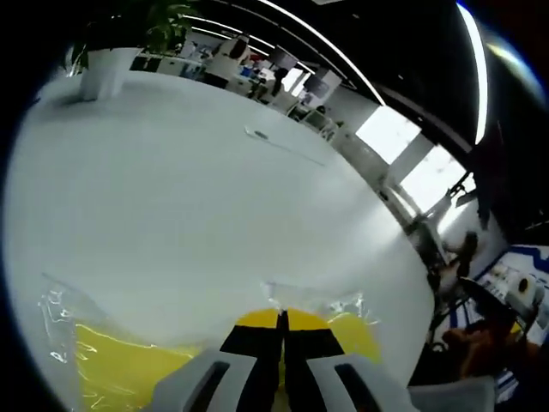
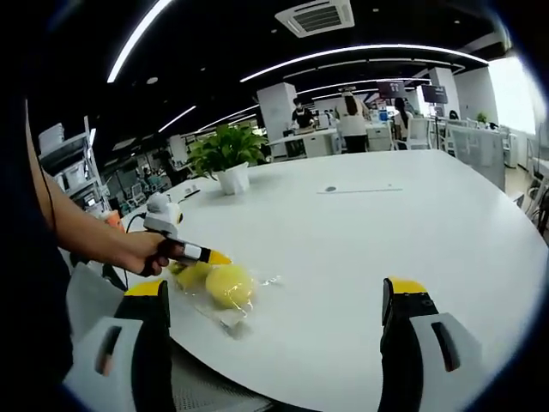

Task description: Compare the silicone blocks by pressing each to a similar depth, holding the contact briefly, and releasing to observe deformation and rebound differences across the visible hardness samples.

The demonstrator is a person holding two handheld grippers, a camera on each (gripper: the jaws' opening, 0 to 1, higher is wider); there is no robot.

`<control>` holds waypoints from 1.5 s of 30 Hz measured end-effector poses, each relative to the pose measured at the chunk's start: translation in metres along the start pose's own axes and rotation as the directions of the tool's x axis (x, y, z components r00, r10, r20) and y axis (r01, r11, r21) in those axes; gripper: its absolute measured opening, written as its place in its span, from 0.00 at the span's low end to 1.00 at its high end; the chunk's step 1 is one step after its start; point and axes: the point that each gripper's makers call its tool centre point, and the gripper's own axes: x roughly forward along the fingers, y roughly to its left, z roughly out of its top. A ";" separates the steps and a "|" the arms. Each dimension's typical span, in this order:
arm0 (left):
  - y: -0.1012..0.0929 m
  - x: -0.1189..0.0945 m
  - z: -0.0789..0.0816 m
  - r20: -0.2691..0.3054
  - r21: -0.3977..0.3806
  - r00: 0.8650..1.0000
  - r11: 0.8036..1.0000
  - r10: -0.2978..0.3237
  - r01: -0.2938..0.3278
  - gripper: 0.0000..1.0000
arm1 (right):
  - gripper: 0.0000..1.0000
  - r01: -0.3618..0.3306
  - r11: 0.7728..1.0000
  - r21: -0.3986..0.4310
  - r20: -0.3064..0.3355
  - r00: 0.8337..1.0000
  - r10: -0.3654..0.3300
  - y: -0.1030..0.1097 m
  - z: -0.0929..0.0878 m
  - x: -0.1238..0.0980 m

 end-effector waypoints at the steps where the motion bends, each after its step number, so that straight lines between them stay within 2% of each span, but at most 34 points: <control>1: 0.000 0.000 0.000 -0.001 0.001 1.000 1.000 0.002 -0.002 0.00 | 0.97 0.001 1.000 0.001 0.001 1.000 -0.001 0.000 0.000 -0.001; 4: 0.002 0.001 0.000 -0.002 0.012 1.000 1.000 0.001 -0.001 0.00 | 0.97 0.007 1.000 0.005 0.004 1.000 -0.007 0.000 -0.001 -0.003; 6: 0.002 0.000 0.001 -0.009 -0.008 1.000 1.000 0.000 0.000 0.00 | 0.97 0.005 1.000 0.012 0.000 1.000 -0.005 0.000 -0.003 -0.004; 8: 0.003 0.000 0.000 -0.020 0.068 1.000 0.998 0.010 -0.009 0.00 | 0.97 -0.004 0.999 0.038 -0.022 1.000 0.005 0.002 -0.006 -0.005; 11: 0.002 0.000 0.000 -0.021 0.074 1.000 0.997 0.010 -0.008 0.01 | 0.97 -0.001 1.000 0.028 -0.015 1.000 0.001 0.001 -0.006 -0.005; 13: 0.002 0.000 0.000 -0.031 0.031 0.999 0.999 -0.008 0.009 0.04 | 0.97 -0.001 0.999 0.032 -0.013 1.000 0.001 0.001 -0.006 -0.005; 14: 0.004 -0.001 0.002 -0.041 0.051 0.999 0.999 -0.001 0.003 0.06 | 0.97 -0.002 1.000 0.031 -0.013 1.000 0.003 0.002 -0.005 -0.005; 16: 0.006 0.000 0.003 -0.040 0.062 0.999 0.998 0.008 -0.006 0.15 | 0.97 -0.005 1.000 0.029 -0.010 1.000 0.006 0.002 -0.004 -0.004; 17: 0.002 0.000 0.007 -0.029 0.047 0.999 0.999 -0.014 0.015 0.22 | 0.97 -0.006 1.000 0.029 -0.007 1.000 0.006 0.003 -0.002 -0.004; 18: -0.001 -0.001 0.013 -0.002 0.012 1.000 1.000 -0.025 0.025 0.30 | 0.97 -0.006 1.000 0.029 -0.006 1.000 0.006 0.003 -0.001 -0.003; 19: 0.001 -0.002 0.019 0.021 0.006 1.000 1.000 -0.014 0.014 0.45 | 0.97 -0.006 1.000 0.029 -0.007 1.000 0.006 0.003 -0.001 -0.002; 20: 0.002 -0.006 0.029 0.063 0.058 0.998 0.998 -0.016 0.013 0.56 | 0.97 -0.006 1.000 0.029 -0.009 1.000 0.007 0.003 0.000 -0.001; 22: -0.006 -0.017 0.043 0.119 0.102 0.992 0.994 -0.046 0.034 0.71 | 0.97 -0.015 0.999 0.033 -0.019 1.000 0.016 0.003 0.000 0.002; 23: -0.011 -0.025 0.050 0.137 0.126 0.987 0.990 -0.083 0.066 0.73 | 0.97 -0.019 0.999 0.033 -0.020 1.000 0.020 0.003 0.000 0.003; 26: -0.016 -0.041 0.066 0.165 0.148 0.978 0.984 -0.127 0.103 0.78 | 0.97 -0.020 1.000 0.011 -0.016 1.000 0.020 0.004 0.004 0.008; 30: -0.013 -0.067 0.082 0.197 0.159 0.969 0.980 -0.151 0.120 0.94 | 0.97 -0.027 1.000 -0.011 -0.036 0.999 0.026 0.003 0.007 0.016; 31: -0.014 -0.077 0.088 0.217 0.196 0.962 0.973 -0.167 0.125 0.96 | 0.97 -0.024 0.999 -0.038 -0.044 0.999 0.022 0.002 0.008 0.019; 34: -0.012 -0.095 0.096 0.242 0.258 0.953 0.959 -0.183 0.119 1.00 | 0.97 -0.027 0.999 -0.036 -0.021 0.999 0.026 0.001 0.016 0.024; 36: -0.012 -0.112 0.097 0.234 0.349 0.949 0.929 -0.210 0.119 1.00 | 0.97 -0.023 0.999 -0.035 -0.015 1.000 0.023 0.000 0.019 0.028; 38: -0.007 -0.129 0.100 0.251 0.367 0.947 0.925 -0.203 0.101 1.00 | 0.97 -0.025 0.999 -0.046 -0.011 1.000 0.025 0.000 0.021 0.030; 40: 0.001 -0.145 0.101 0.257 0.385 0.948 0.920 -0.190 0.080 1.00 | 0.97 -0.015 0.995 -0.098 -0.016 1.000 0.013 -0.004 0.020 0.034; 42: 0.020 -0.159 0.097 0.247 0.410 0.961 0.912 -0.120 0.008 1.00 | 0.97 -0.026 0.996 -0.081 -0.014 1.000 0.025 -0.002 0.019 0.038; 44: 0.037 -0.170 0.093 0.258 0.431 0.964 0.901 -0.066 -0.053 1.00 | 0.97 -0.039 0.997 -0.067 -0.017 0.999 0.038 0.001 0.018 0.042; 45: 0.041 -0.174 0.089 0.259 0.425 0.964 0.903 -0.060 -0.058 1.00 | 0.97 -0.050 0.996 -0.073 -0.013 0.999 0.049 0.004 0.018 0.044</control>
